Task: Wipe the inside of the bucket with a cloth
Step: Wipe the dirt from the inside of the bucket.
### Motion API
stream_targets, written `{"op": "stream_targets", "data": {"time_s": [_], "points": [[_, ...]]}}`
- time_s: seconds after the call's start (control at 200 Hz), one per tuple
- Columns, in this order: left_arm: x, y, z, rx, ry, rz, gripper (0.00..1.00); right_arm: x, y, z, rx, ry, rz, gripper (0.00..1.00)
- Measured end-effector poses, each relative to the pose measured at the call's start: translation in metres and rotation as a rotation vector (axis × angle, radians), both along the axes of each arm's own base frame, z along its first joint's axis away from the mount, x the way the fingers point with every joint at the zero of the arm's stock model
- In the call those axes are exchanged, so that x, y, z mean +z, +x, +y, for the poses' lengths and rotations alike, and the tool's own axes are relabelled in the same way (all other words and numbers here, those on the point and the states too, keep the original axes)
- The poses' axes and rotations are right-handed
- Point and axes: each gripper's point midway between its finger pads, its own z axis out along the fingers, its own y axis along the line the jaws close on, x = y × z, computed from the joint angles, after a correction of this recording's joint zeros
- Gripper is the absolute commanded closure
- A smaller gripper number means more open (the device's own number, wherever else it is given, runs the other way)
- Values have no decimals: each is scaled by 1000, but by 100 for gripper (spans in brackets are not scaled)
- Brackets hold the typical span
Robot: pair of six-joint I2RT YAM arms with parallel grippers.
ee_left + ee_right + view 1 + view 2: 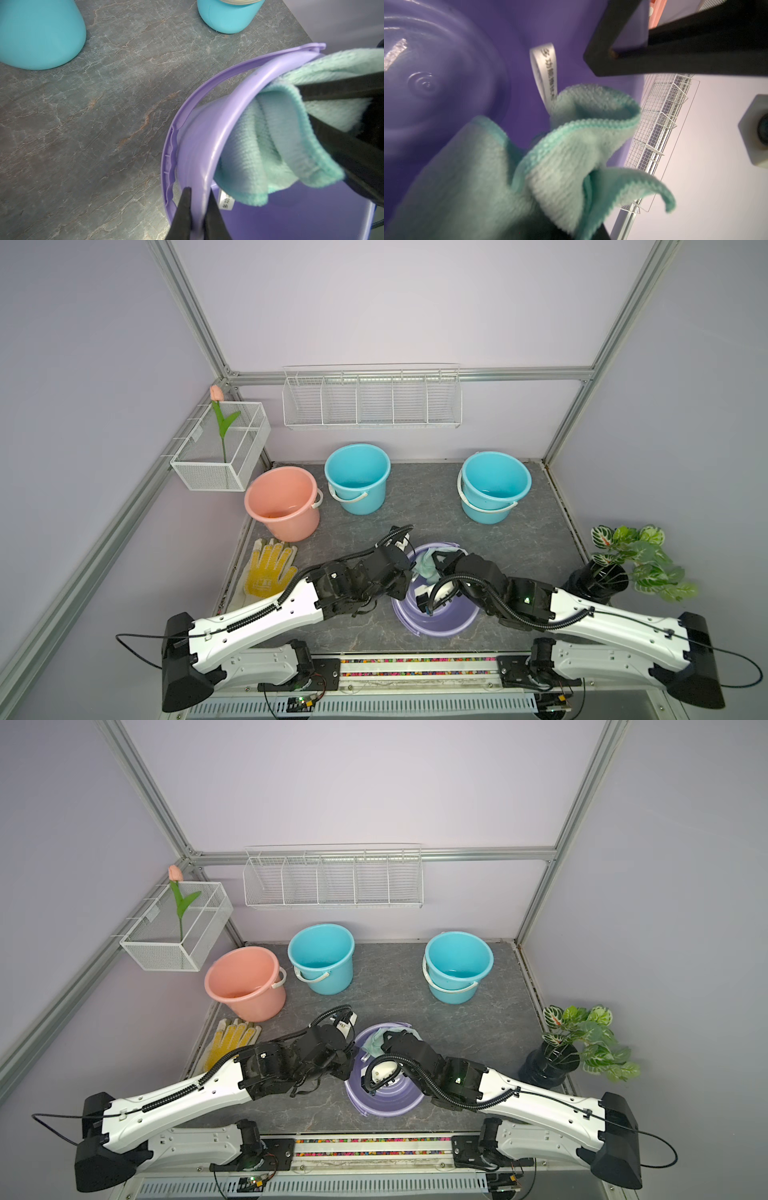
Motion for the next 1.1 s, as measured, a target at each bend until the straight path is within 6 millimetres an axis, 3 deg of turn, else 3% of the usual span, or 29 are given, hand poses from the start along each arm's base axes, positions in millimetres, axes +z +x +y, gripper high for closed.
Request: {"op": "stream_targets", "data": {"time_s": [0.26, 0.57, 1.1], "points": [[2, 2, -4, 0, -16, -7, 100, 3, 4, -9, -34, -60, -36, 93], [1, 3, -3, 7, -6, -9, 100, -21, 12, -15, -78, -137, 3, 93], [-2, 0, -1, 2, 6, 5, 100, -112, 26, -6, -126, -198, 176, 93]]}}
